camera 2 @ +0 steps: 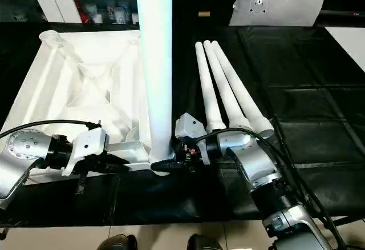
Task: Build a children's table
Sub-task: Rotate leg to tighten
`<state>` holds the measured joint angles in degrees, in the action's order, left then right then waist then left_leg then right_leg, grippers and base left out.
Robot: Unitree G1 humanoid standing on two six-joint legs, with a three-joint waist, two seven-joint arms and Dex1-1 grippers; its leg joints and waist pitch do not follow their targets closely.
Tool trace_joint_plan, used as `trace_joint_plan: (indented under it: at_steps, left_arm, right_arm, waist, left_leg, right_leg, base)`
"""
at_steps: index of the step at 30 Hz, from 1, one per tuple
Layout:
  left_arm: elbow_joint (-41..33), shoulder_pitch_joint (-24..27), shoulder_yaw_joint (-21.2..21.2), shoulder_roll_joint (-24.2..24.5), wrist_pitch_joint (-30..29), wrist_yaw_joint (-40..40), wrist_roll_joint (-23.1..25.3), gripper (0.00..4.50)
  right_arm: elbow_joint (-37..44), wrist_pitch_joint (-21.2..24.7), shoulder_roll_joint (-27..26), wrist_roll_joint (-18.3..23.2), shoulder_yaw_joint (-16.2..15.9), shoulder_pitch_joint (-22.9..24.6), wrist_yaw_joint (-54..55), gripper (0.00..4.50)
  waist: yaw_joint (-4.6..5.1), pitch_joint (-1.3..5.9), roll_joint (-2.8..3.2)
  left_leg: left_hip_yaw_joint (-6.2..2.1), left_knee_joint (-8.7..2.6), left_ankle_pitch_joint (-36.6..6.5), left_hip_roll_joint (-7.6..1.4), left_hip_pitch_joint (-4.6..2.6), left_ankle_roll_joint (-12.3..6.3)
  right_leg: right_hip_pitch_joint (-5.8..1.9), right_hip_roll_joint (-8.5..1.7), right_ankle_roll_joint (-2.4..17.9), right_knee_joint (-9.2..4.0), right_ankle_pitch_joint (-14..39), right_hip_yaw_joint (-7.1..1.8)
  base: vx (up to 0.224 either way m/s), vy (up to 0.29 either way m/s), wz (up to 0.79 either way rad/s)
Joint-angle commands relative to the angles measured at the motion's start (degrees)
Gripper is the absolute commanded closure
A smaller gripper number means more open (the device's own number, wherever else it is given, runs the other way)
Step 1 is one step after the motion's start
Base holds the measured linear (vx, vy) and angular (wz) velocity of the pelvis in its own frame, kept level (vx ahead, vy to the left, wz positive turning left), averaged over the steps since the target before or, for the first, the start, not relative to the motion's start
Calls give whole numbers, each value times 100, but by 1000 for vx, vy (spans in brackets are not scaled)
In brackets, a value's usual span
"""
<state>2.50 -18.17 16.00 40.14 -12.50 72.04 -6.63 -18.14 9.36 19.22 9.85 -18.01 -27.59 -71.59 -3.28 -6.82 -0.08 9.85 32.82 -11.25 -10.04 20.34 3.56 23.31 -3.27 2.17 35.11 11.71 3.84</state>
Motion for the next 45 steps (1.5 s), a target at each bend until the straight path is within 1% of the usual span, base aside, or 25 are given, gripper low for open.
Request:
trace_joint_plan:
  at_steps: [1,4,7,8,10,11,13,15,19,21,22,23,24,25,26,27,28,29,31,32,33,36,39,42,45]
  left_arm:
    - [85,164,91,-54,-271,-153,33,450]
    - [-26,200,-73,-219,-568,-451,-69,450]
    - [-160,226,-254,-475,-875,-1003,-46,450]
    - [-301,257,-395,-719,-1159,-1482,-13,450]
    - [-533,315,-599,-1155,-1571,-2159,-17,450]
    - [-659,352,-685,-1409,-1761,-2531,12,450]
    - [-792,388,-780,-1753,-1989,-2997,65,450]
    - [-879,370,-862,-2146,-2149,-3541,215,450]
    - [-944,205,-1021,-2984,-2346,-4547,405,450]
    - [-918,31,-1029,-3350,-2349,-4972,552,450]
    - [-928,-74,-941,-3511,-2382,-5114,638,450]
    - [-946,-95,-838,-3509,-2450,-5067,669,450]
    - [-955,-94,-817,-3506,-2471,-5057,677,450]
    - [-943,-71,-740,-3392,-2449,-4962,734,450]
    - [-933,-50,-687,-3297,-2424,-4891,784,450]
    - [-936,-39,-667,-3262,-2421,-4866,804,450]
    - [-920,-1,-649,-3112,-2398,-4710,804,450]
    - [-920,-1,-649,-3112,-2398,-4710,804,450]
    - [-917,28,-661,-3020,-2393,-4592,797,450]
    - [-909,37,-668,-2947,-2381,-4495,801,450]
    - [-904,40,-679,-2905,-2373,-4438,798,450]
    - [-879,31,-686,-2771,-2347,-4311,750,450]
    - [-784,6,-664,-2581,-2242,-4251,736,450]
    - [-742,-9,-671,-2515,-2240,-4251,750,450]
    - [-638,-49,-753,-2509,-2210,-4250,703,450]
  right_arm:
    - [137,183,-107,128,-108,185,-4,174]
    - [262,440,-309,75,-124,265,411,176]
    - [279,558,-607,-110,-150,379,1028,177]
    - [200,662,-875,-255,-133,461,1549,178]
    - [77,785,-1305,-352,-47,550,2242,178]
    - [17,838,-1521,-416,-11,573,2596,178]
    - [-75,893,-1801,-492,37,569,3046,178]
    - [-191,1005,-2152,-503,187,513,3633,178]
    - [-434,1081,-2710,-571,445,346,4578,178]
    - [-603,1086,-2957,-664,690,246,5164,178]
    - [-706,1025,-3113,-735,876,189,5588,178]
    - [-738,901,-3191,-700,1025,177,5758,178]
    - [-742,876,-3206,-693,1052,176,5787,122]
    - [-705,831,-3210,-682,1101,182,5831,122]
    - [-672,808,-3206,-683,1125,186,5864,122]
    - [-658,800,-3204,-693,1129,188,5883,94]
    - [-642,762,-3163,-699,1163,190,5887,84]
    - [-642,762,-3163,-699,1163,190,5887,79]
    - [-659,725,-3128,-710,1197,182,5891,77]
    - [-678,688,-3100,-717,1232,167,5883,50]
    - [-677,658,-3081,-727,1264,160,5900,50]
    - [-632,538,-3038,-725,1382,147,5940,25]
    - [-316,541,-2913,-588,1492,211,5932,5]
    - [-46,588,-2801,-569,1503,297,5923,5]
    - [429,602,-2535,-746,1434,488,5961,5]
  waist:
    - [26,319,3]
    - [38,299,10]
    - [63,245,3]
    - [68,197,4]
    - [114,193,-8]
    - [159,191,-23]
    - [195,196,-7]
    - [231,191,-26]
    - [232,223,-45]
    - [238,251,-49]
    - [221,292,-45]
    - [205,334,-33]
    - [193,346,-33]
    - [177,360,-10]
    - [162,374,-19]
    - [168,375,-19]
    - [164,390,11]
    - [180,420,-5]
    - [192,398,2]
    - [202,377,1]
    - [205,358,4]
    - [213,345,5]
    - [216,357,14]
    - [207,393,13]
    - [199,396,6]
  left_leg:
    - [-77,-338,-393,-328,-7,-591]
    - [-82,-356,-432,-335,-5,-548]
    - [-81,-391,-816,-335,-12,-397]
    - [-107,-431,-1237,-319,-47,-205]
    - [-141,-456,-1319,-321,-27,-79]
    - [-153,-460,-1358,-313,-9,-37]
    - [-165,-463,-1416,-306,-9,-35]
    - [-148,-452,-1457,-303,-42,-75]
    - [-132,-441,-1234,-294,-20,-156]
    - [-118,-429,-1053,-287,-6,-187]
    - [-110,-405,-775,-285,8,-228]
    - [-95,-373,-532,-281,-8,-287]
    - [-81,-360,-431,-269,-13,-338]
    - [-98,-347,-128,-261,36,-437]
    - [-80,-321,55,-252,32,-578]
    - [-81,-317,120,-250,51,-644]
    - [-96,-306,230,-240,76,-713]
    - [-101,-283,380,-248,94,-787]
    - [-87,-279,359,-253,79,-881]
    - [-84,-297,161,-264,80,-862]
    - [-80,-311,-57,-276,69,-785]
    - [-86,-337,-348,-290,51,-557]
    - [-88,-334,-295,-284,54,-507]
    - [-90,-303,98,-276,57,-604]
    - [-82,-289,123,-269,56,-679]
  right_leg:
    - [-327,-498,1503,-346,460,-372]
    - [-319,-490,1491,-357,532,-370]
    - [-297,-515,1365,-447,1251,-383]
    - [-269,-533,1085,-548,2307,-377]
    - [-275,-546,904,-579,2724,-380]
    - [-269,-542,822,-591,2843,-371]
    - [-252,-539,730,-616,2958,-369]
    - [-203,-529,702,-651,2978,-393]
    - [-204,-508,710,-630,2586,-397]
    - [-216,-491,759,-593,2205,-403]
    - [-243,-489,823,-539,1689,-405]
    - [-252,-474,939,-485,1133,-400]
    - [-253,-471,992,-462,871,-401]
    - [-307,-465,1104,-382,272,-390]
    - [-301,-443,1172,-349,-204,-382]
    - [-320,-451,1211,-331,-377,-382]
    - [-361,-462,1261,-305,-587,-370]
    - [-383,-470,1304,-269,-846,-363]
    - [-349,-461,1407,-279,-892,-354]
    - [-348,-470,1419,-317,-565,-347]
    - [-338,-477,1402,-354,-181,-350]
    - [-324,-476,1286,-399,367,-356]
    - [-327,-471,1252,-371,240,-368]
    - [-346,-458,1329,-296,-479,-370]
    - [-354,-457,1391,-291,-619,-366]
  base:
    - [0,0,0]
    - [0,0,0]
    - [0,0,0]
    - [0,0,0]
    - [0,0,0]
    - [0,0,0]
    - [0,0,0]
    - [0,0,0]
    - [0,0,0]
    - [0,0,0]
    - [0,0,0]
    - [0,0,0]
    - [63,-4,6]
    - [60,-7,3]
    - [60,-7,3]
    - [0,0,0]
    - [0,0,0]
    - [0,0,0]
    - [0,0,0]
    - [0,0,0]
    - [0,0,0]
    - [0,0,0]
    - [0,0,0]
    - [0,0,0]
    - [0,0,0]
